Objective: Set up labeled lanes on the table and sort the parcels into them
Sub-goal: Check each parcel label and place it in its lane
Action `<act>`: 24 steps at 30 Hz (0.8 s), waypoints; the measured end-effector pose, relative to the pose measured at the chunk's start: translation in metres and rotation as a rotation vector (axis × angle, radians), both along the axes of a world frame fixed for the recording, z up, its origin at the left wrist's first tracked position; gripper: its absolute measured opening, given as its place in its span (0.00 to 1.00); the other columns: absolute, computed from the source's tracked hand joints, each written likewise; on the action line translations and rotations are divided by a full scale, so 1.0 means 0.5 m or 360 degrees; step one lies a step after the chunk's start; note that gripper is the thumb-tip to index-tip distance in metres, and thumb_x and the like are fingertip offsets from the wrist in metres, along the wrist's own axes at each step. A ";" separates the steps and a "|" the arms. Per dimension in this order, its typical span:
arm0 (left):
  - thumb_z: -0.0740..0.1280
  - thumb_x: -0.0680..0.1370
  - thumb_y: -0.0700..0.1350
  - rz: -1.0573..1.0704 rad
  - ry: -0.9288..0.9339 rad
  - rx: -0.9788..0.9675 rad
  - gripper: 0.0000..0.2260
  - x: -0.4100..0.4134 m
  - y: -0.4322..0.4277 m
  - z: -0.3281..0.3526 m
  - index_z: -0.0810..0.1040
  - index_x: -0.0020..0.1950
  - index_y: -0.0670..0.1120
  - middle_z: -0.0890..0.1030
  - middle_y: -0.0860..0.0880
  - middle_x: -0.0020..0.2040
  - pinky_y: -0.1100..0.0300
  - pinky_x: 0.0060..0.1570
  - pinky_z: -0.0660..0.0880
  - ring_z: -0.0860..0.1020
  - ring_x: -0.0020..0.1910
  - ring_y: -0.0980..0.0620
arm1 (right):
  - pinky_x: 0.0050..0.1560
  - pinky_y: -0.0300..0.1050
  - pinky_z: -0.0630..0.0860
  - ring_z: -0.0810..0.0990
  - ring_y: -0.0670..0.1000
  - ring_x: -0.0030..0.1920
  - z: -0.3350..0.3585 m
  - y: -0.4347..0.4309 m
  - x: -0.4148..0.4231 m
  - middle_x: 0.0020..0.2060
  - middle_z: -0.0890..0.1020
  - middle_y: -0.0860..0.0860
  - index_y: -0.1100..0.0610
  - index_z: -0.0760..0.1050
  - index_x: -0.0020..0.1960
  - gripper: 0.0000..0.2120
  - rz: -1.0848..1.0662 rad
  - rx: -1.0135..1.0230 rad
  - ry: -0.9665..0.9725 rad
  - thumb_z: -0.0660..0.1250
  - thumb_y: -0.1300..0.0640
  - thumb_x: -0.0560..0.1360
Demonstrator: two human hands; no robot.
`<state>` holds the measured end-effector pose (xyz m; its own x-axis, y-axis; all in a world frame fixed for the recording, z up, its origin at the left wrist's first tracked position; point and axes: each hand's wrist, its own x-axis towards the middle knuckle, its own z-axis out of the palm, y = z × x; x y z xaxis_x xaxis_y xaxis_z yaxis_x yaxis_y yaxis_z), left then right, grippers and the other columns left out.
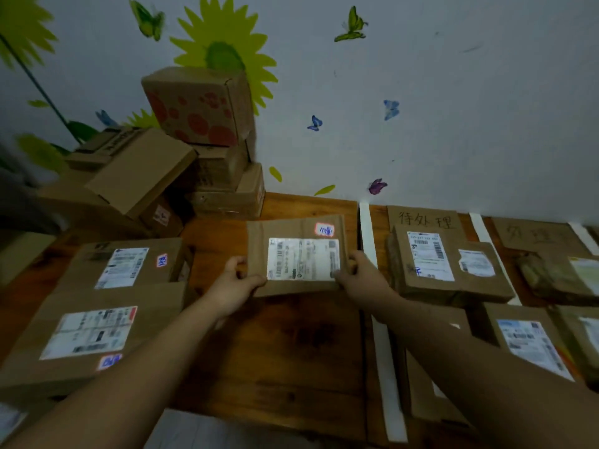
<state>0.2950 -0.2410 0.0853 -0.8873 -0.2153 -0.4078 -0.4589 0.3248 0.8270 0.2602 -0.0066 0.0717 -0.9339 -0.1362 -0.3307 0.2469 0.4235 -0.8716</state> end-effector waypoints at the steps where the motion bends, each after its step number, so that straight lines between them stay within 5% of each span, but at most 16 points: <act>1: 0.67 0.77 0.46 0.0020 0.0052 0.0033 0.15 0.009 -0.012 0.019 0.70 0.61 0.46 0.76 0.46 0.54 0.51 0.56 0.73 0.75 0.52 0.47 | 0.53 0.49 0.80 0.79 0.47 0.53 0.023 -0.004 0.011 0.56 0.78 0.47 0.51 0.64 0.70 0.22 -0.0033 -0.0049 0.0066 0.64 0.54 0.78; 4: 0.66 0.77 0.48 0.0091 0.0248 0.0159 0.10 0.028 -0.034 0.079 0.72 0.52 0.43 0.78 0.45 0.51 0.42 0.59 0.73 0.77 0.54 0.45 | 0.58 0.52 0.77 0.78 0.47 0.56 0.092 -0.018 0.040 0.54 0.78 0.43 0.48 0.66 0.70 0.21 -0.0139 -0.0159 0.0263 0.64 0.51 0.78; 9: 0.65 0.78 0.42 0.0122 0.0561 0.0641 0.30 0.052 -0.026 0.170 0.55 0.74 0.57 0.73 0.53 0.59 0.49 0.52 0.76 0.77 0.54 0.50 | 0.54 0.45 0.77 0.78 0.47 0.55 0.197 -0.031 0.074 0.51 0.78 0.40 0.46 0.70 0.64 0.15 -0.0177 -0.0169 0.0568 0.63 0.53 0.78; 13: 0.66 0.77 0.43 0.0133 0.0494 0.0679 0.10 0.076 -0.016 0.210 0.71 0.56 0.53 0.77 0.44 0.57 0.47 0.47 0.77 0.79 0.49 0.48 | 0.61 0.49 0.75 0.75 0.47 0.60 0.254 -0.019 0.082 0.65 0.72 0.44 0.46 0.64 0.72 0.25 -0.0313 -0.0043 0.0766 0.66 0.49 0.77; 16: 0.67 0.77 0.40 0.0229 0.0603 0.0717 0.07 0.091 0.031 0.233 0.70 0.50 0.46 0.77 0.43 0.50 0.55 0.39 0.79 0.78 0.43 0.49 | 0.62 0.49 0.73 0.69 0.48 0.64 0.286 -0.025 0.093 0.72 0.60 0.49 0.50 0.55 0.76 0.35 -0.0665 -0.0208 0.0816 0.69 0.50 0.74; 19: 0.65 0.78 0.41 0.0268 0.0744 0.0761 0.10 0.110 0.101 0.261 0.68 0.56 0.44 0.75 0.48 0.49 0.60 0.38 0.77 0.77 0.44 0.53 | 0.49 0.44 0.80 0.78 0.46 0.55 0.301 -0.032 0.113 0.61 0.76 0.48 0.50 0.64 0.69 0.26 -0.0528 -0.0419 0.0730 0.69 0.55 0.74; 21: 0.65 0.79 0.42 0.0288 0.0811 0.0804 0.14 0.121 0.126 0.273 0.66 0.62 0.49 0.75 0.50 0.52 0.56 0.45 0.77 0.77 0.48 0.52 | 0.42 0.33 0.73 0.76 0.39 0.47 0.308 -0.025 0.136 0.49 0.77 0.38 0.47 0.67 0.64 0.19 -0.0281 -0.0332 0.0770 0.67 0.59 0.76; 24: 0.63 0.79 0.42 0.0088 0.0809 0.0704 0.19 0.140 0.136 0.292 0.66 0.68 0.57 0.76 0.54 0.57 0.49 0.55 0.74 0.77 0.55 0.52 | 0.49 0.40 0.76 0.76 0.40 0.51 0.327 0.016 0.159 0.50 0.77 0.36 0.40 0.67 0.62 0.19 -0.0117 -0.0357 0.0845 0.65 0.59 0.77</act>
